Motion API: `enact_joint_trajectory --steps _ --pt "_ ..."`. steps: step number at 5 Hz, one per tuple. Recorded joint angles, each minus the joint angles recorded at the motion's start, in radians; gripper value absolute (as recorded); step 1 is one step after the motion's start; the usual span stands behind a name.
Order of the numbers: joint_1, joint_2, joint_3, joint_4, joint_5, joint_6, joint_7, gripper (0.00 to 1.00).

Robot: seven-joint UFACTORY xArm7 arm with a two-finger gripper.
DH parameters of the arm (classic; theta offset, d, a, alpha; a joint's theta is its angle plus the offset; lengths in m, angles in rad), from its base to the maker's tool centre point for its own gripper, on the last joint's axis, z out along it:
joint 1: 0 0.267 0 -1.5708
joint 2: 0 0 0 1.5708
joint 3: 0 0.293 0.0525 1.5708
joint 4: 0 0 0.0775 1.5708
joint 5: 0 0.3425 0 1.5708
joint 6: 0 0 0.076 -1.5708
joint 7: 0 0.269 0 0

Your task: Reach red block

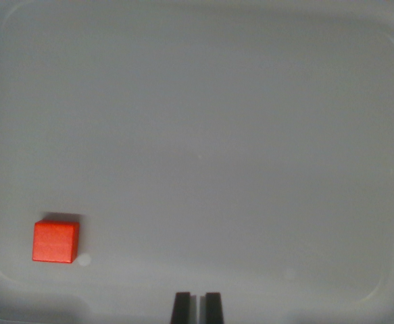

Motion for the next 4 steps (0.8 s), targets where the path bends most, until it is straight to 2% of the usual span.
enact_joint_trajectory --steps 4 --pt "0.0024 0.004 0.002 -0.010 0.0001 -0.013 0.002 0.00"
